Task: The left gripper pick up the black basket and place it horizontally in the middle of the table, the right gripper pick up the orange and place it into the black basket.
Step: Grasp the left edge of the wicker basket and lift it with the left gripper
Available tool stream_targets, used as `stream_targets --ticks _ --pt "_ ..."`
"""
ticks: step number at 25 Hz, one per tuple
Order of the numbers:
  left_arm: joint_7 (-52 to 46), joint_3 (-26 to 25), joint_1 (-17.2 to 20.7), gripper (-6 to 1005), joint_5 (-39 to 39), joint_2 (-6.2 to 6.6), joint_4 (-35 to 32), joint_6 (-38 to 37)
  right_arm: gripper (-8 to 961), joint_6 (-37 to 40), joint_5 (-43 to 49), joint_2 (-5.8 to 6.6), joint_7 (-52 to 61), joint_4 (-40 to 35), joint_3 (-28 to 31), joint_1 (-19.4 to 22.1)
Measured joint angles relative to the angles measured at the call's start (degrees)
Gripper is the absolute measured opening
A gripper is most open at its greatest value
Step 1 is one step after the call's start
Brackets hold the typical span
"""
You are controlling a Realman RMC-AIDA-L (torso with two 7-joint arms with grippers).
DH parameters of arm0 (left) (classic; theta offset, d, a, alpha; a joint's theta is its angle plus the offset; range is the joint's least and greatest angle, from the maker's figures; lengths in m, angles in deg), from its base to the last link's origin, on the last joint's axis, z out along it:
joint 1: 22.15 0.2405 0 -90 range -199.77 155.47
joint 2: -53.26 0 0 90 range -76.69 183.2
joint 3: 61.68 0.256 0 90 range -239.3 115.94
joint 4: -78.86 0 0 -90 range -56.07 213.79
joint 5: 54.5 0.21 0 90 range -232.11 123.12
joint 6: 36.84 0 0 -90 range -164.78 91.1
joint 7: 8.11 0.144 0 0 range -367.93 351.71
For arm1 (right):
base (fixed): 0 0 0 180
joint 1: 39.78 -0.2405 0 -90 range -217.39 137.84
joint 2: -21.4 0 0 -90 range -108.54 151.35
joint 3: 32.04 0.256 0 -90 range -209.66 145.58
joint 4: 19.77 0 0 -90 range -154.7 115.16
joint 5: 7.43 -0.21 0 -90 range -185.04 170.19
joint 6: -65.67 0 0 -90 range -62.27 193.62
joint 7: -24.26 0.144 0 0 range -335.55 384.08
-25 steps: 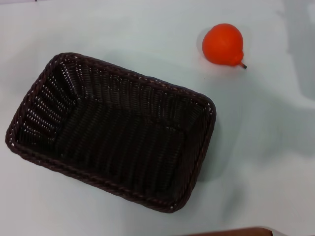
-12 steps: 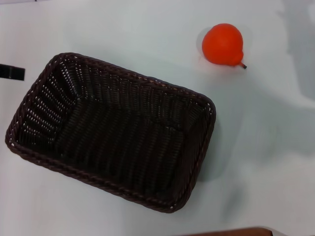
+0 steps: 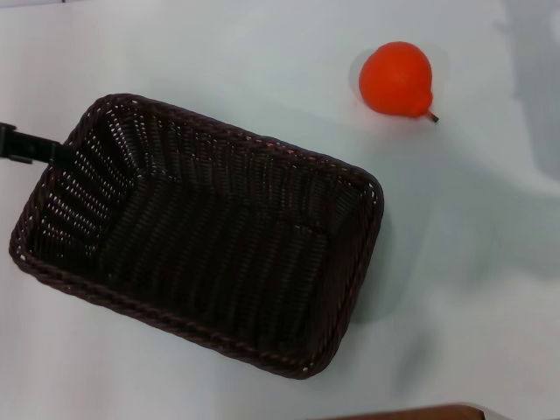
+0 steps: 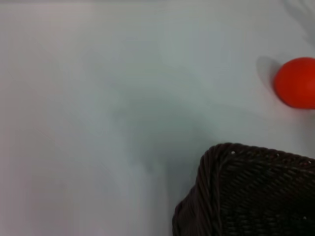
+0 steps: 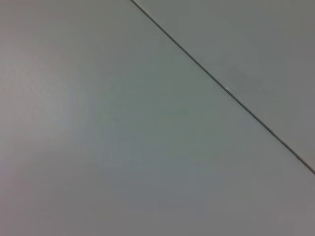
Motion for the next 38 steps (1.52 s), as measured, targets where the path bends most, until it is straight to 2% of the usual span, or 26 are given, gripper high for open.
stream_targets --ticks 17,24,29,32,34,38 --pt "-0.83 5.01 -1.95 699 7.84 -2.61 -5.2 -6.27 954 1.38 0.0 0.11 0.0 0.62 0.0 -0.34" --pt "-1.19 5.09 -2.13 507 8.11 -2.86 -4.89 -6.05 954 2.09 -0.01 0.18 0.0 0.81 0.35 -0.26" --pt "-1.22 4.72 -2.21 277 7.86 -2.95 -4.98 -5.91 954 2.21 -0.01 0.18 0.0 0.84 0.45 -0.26" --pt "-1.43 3.98 -2.22 211 7.61 -3.22 -4.88 -5.74 954 2.25 0.0 0.18 0.0 0.84 0.52 -0.25" --pt "-1.62 2.03 -2.31 167 7.01 -3.27 -4.76 -5.11 954 2.25 0.0 0.18 0.0 0.84 0.64 -0.26" --pt "-2.47 -5.09 -2.46 167 2.37 -2.91 -5.11 -4.07 954 2.25 -0.01 0.18 0.0 0.83 0.69 -0.33"
